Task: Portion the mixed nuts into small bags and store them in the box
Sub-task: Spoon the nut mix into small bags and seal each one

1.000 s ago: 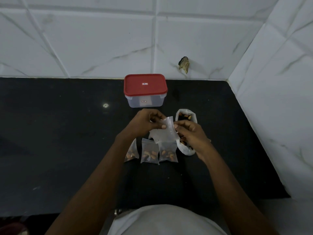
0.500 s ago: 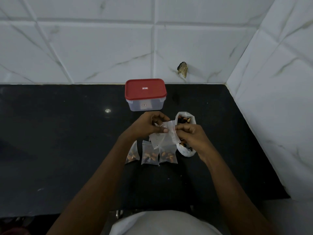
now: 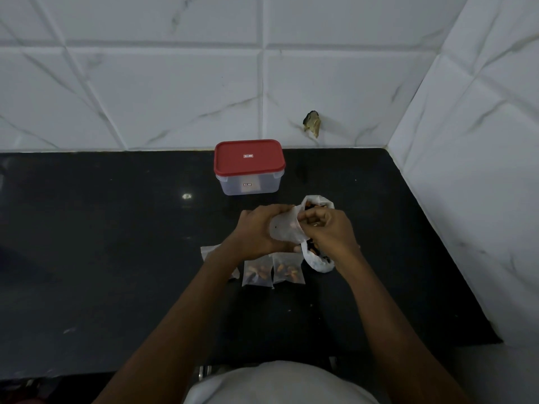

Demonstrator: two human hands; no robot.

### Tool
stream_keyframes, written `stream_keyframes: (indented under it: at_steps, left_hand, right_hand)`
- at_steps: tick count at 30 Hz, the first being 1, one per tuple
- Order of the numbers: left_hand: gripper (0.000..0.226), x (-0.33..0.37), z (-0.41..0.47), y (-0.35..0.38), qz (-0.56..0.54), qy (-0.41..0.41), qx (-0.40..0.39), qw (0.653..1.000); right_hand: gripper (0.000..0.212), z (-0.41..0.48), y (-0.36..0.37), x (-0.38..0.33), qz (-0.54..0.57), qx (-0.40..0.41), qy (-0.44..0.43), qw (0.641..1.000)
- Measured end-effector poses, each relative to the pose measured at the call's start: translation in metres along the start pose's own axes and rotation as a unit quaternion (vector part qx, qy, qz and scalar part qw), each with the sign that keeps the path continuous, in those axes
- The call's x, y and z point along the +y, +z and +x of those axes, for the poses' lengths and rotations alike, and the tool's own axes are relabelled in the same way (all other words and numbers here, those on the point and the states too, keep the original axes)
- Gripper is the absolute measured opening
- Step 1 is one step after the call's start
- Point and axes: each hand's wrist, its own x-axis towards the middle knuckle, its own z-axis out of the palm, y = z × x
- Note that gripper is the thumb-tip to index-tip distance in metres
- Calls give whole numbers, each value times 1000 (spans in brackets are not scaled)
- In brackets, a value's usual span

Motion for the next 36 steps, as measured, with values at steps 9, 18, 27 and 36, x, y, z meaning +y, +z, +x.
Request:
stream_keyframes:
  at_steps: [9, 18, 27, 36]
  left_hand:
    - [91, -1, -10, 20, 64, 65, 111, 990]
    - [58, 3, -17, 19, 10, 52, 153, 987]
    - [81, 9, -21, 23, 10, 48, 115, 992]
    - [50, -4, -13, 27, -23, 36, 140, 989]
  right_hand:
    - [25, -3, 6, 1, 9, -5, 21, 1000]
    - [13, -12, 8, 1, -132, 20, -66, 989]
    - [26, -12, 11, 2, -157, 6, -63, 986]
    - [16, -8, -20, 7, -45, 22, -29, 998]
